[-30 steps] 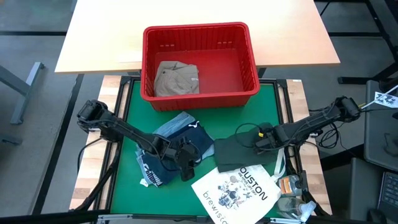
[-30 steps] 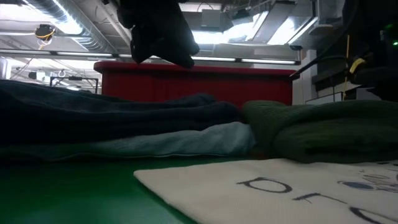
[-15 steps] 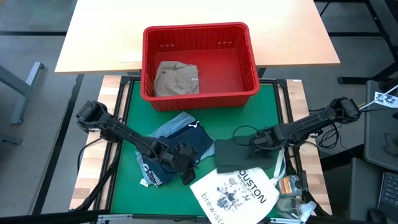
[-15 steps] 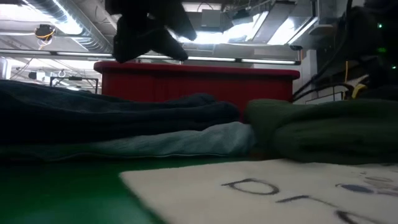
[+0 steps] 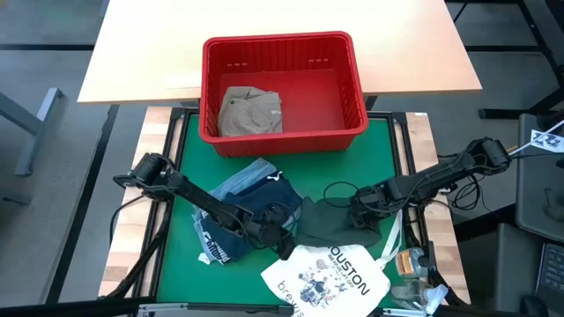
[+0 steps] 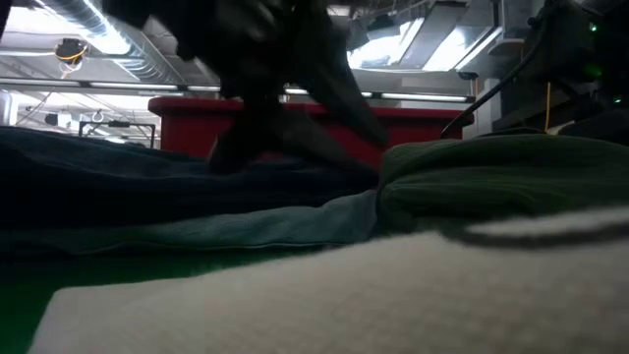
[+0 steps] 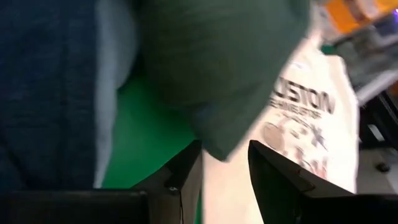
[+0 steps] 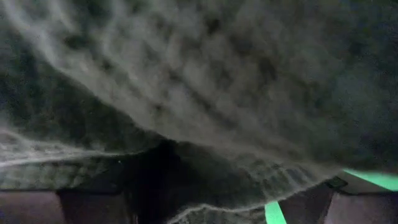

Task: Fold Laundry from Bin
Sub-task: Stack the dark green shirt on top of the gray shorts

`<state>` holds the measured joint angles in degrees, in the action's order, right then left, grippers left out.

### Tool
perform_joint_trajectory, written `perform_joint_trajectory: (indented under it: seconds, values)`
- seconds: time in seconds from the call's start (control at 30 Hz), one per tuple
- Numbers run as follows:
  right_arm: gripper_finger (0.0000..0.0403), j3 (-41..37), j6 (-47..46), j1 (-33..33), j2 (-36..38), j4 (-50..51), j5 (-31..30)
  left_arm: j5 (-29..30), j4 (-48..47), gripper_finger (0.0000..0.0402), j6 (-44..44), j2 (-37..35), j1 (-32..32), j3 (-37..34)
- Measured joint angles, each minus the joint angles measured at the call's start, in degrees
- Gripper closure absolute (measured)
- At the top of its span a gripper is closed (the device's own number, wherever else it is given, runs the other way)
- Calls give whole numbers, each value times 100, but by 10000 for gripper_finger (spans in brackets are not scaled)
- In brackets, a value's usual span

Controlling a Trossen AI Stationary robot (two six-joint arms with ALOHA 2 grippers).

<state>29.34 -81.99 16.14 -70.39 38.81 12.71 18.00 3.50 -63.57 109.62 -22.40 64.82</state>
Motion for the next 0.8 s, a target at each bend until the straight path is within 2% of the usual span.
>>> perform_joint_trajectory:
  seconds: [0.13, 0.6, 0.8]
  values:
    - [139, 0, 119, 0, 0, 2, -8, 4, 64, 276, -363, 261, 126, 0]
    - [139, 2, 172, 0, 0, 7, -61, -18, 824, 276, -38, 545, 322, 0]
    - [139, 2, 172, 1, 0, 9, -63, -607, 792, 276, 24, 517, 350, 0]
